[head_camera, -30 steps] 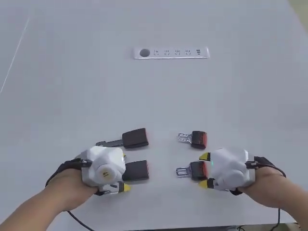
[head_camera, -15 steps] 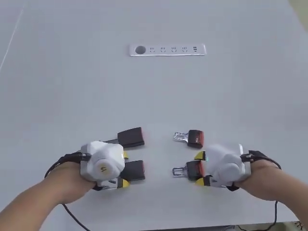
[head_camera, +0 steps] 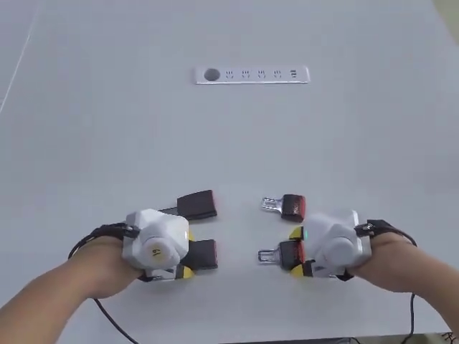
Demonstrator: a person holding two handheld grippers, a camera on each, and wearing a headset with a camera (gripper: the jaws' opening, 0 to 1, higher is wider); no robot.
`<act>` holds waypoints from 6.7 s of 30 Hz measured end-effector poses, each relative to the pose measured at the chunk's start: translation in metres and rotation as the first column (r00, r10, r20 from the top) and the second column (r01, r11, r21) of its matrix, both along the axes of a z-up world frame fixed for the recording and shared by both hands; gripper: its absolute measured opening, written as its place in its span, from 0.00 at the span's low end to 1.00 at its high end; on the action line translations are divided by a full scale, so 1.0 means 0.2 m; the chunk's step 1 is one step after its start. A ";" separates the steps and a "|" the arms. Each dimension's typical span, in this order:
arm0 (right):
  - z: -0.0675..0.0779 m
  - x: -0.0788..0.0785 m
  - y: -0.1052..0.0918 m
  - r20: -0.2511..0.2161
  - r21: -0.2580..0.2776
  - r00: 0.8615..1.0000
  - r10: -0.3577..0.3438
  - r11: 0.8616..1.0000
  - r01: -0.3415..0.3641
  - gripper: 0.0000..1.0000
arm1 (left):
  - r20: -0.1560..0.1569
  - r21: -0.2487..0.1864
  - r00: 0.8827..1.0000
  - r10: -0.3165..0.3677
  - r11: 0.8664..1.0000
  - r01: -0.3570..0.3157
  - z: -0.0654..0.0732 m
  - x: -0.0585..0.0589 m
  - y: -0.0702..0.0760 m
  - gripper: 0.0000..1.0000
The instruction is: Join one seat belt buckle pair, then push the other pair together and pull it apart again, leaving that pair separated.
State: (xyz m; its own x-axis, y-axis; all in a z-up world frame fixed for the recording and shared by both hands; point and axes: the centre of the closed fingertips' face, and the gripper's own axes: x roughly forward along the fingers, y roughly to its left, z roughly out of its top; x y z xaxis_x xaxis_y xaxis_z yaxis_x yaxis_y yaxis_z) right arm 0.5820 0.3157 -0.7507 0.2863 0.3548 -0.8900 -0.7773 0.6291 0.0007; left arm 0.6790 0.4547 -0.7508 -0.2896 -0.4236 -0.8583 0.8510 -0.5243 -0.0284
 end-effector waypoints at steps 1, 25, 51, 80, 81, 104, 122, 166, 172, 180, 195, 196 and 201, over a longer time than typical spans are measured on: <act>0.00 0.00 0.00 0.001 -0.001 1.000 0.001 1.000 -0.001 0.34 | 0.002 0.000 1.000 -0.004 1.000 0.004 0.00 0.00 0.00 0.34; 0.01 0.05 0.10 0.018 0.034 1.000 -0.015 0.999 0.014 0.34 | 0.010 0.016 1.000 -0.005 1.000 0.004 0.01 0.00 0.00 0.34; 0.01 0.21 0.35 0.087 0.070 0.995 -0.041 0.997 0.035 0.34 | 0.007 0.013 1.000 0.014 1.000 -0.014 0.01 0.00 0.00 0.34; 0.03 0.29 0.42 0.112 0.064 0.994 -0.010 0.998 0.003 0.32 | 0.020 0.003 1.000 -0.006 1.000 0.006 0.01 -0.01 0.00 0.33; 0.03 0.30 0.42 0.113 0.057 0.994 -0.003 0.998 -0.004 0.32 | 0.020 0.004 1.000 -0.008 1.000 0.008 0.01 -0.01 0.00 0.33; 0.02 0.35 0.49 0.101 0.051 0.995 -0.003 0.999 -0.002 0.31 | 0.015 0.001 0.999 -0.036 0.999 0.036 0.01 -0.01 0.00 0.32; 0.03 0.34 0.50 0.099 0.048 0.995 0.004 0.999 -0.009 0.31 | 0.012 -0.004 0.999 -0.030 1.000 0.030 0.01 -0.01 0.00 0.32; 0.02 0.10 0.19 0.091 0.054 0.995 -0.042 0.998 0.037 0.33 | 0.004 -0.013 1.000 -0.008 1.000 0.008 0.01 -0.01 0.00 0.34; 0.02 0.05 0.12 0.080 0.047 0.995 -0.062 0.997 0.058 0.33 | 0.010 -0.005 1.000 -0.010 1.000 0.010 0.01 -0.01 0.00 0.34; 0.01 -0.01 0.02 0.070 0.020 0.996 -0.060 0.998 0.059 0.33 | 0.010 -0.006 1.000 -0.008 1.000 0.008 0.01 -0.01 0.00 0.34; 0.00 -0.07 -0.05 0.028 0.008 0.999 -0.044 0.999 0.044 0.34 | 0.015 -0.001 1.000 -0.002 1.000 0.002 0.01 -0.01 0.00 0.34; 0.00 -0.07 -0.05 0.028 0.009 0.999 -0.044 0.999 0.044 0.34 | 0.017 0.000 1.000 -0.001 1.000 0.001 0.01 -0.01 0.00 0.34; 0.00 -0.06 -0.05 0.027 0.012 0.999 -0.047 0.999 0.047 0.34 | 0.017 0.000 1.000 0.012 1.000 -0.012 0.01 -0.01 0.00 0.35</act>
State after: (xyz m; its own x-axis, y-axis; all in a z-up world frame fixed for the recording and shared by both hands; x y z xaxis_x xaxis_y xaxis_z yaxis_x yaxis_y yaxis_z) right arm 0.5694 0.3056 -0.7508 0.3267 0.3505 -0.8777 -0.7467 0.6650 -0.0124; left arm 0.6777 0.4553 -0.7491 -0.2697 -0.4266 -0.8633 0.8577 -0.5139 -0.0140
